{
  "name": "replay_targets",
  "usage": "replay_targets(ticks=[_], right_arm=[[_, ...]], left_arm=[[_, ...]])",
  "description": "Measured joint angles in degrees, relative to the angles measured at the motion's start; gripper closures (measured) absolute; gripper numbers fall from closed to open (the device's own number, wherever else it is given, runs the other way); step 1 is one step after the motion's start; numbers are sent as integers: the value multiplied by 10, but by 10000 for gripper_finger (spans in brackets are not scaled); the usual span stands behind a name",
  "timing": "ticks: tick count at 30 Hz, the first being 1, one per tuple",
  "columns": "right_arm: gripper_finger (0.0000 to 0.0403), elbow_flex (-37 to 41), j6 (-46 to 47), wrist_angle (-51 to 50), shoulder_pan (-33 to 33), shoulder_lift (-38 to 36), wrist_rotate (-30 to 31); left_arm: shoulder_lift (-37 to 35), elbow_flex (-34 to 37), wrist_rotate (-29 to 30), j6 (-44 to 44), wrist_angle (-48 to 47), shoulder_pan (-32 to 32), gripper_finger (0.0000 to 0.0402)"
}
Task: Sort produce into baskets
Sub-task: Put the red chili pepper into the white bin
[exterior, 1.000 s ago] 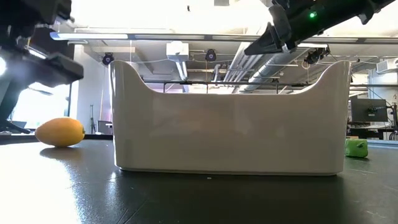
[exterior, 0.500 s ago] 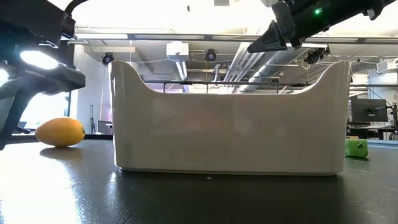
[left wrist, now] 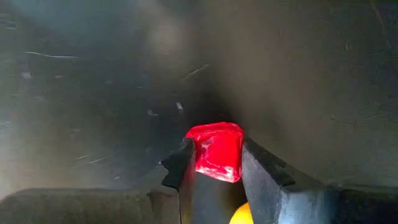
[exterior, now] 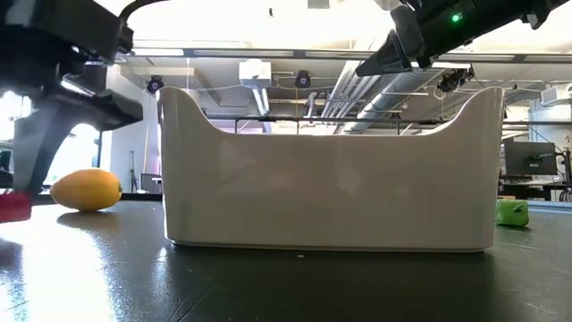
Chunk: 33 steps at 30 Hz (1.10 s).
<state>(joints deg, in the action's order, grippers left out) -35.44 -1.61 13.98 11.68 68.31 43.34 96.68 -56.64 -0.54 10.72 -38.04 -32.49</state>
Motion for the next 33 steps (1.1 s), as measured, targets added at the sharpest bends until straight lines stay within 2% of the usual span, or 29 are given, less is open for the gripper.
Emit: replay_targets(ticks=[5,9,14,17,24,33], right_arm=[[403,0,-25,0,-1,0,1],[403,0,-49,5,-9,-1,0],[403,0,-78,5,-32,-1,-9],[403,0,-79,5,-55,-1,-26],[403,-1,-72,4,-95,-1,-75],[403,-1,-45,-8,-90,-1,-83]], left_arm=[[-36,-5,3,-9,-29,16,310],[-69,-25,28,-19,-37,43,310],[-86,-51,36,-33,23,90,310],[-81,-67,22,-74,81,118,310],[-46,-73,-74,-141,194,165,310],[5,-72,-75,-217,244,172,310]])
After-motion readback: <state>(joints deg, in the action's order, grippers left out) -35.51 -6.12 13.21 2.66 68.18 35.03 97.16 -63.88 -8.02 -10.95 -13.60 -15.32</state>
